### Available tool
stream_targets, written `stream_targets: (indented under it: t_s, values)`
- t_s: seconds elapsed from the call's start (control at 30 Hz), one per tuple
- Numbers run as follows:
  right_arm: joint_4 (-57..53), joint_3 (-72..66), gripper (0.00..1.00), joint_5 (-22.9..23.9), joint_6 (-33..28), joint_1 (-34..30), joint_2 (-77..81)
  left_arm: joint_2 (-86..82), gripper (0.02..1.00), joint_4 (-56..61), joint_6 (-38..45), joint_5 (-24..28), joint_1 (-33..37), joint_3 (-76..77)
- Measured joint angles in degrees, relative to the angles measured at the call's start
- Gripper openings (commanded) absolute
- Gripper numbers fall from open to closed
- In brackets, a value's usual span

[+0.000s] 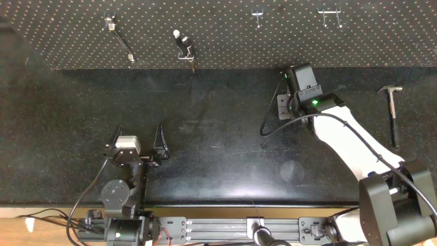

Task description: Place Tools Onto Pegboard

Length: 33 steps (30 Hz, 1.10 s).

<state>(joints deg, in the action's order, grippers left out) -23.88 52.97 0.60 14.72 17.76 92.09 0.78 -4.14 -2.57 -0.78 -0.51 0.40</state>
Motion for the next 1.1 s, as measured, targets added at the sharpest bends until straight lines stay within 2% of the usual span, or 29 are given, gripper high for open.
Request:
stream_targets:
  t_s: [0.23, 0.5, 0.8, 1.1]
  values:
    - [1.1, 0.0, 0.073, -0.1, 1.0, 0.0, -3.5, 0.0, 0.996, 0.0, 0.0, 0.0, 0.0, 0.0]
    - [18.6, 0.3, 0.073, 0.0, -0.1, 4.6, -22.9, 0.0, 0.996, 0.0, 0.0, 0.0, 0.0, 0.0]
    - [40.1, 0.2, 0.073, 0.2, -6.3, 10.1, -19.0, 0.0, 0.996, 0.0, 0.0, 0.0, 0.0, 0.0]
    - [46.1, 0.2, 0.075, 0.4, -8.2, 11.1, -8.7, 0.0, 0.996, 0.0, 0.0, 0.0, 0.0, 0.0]
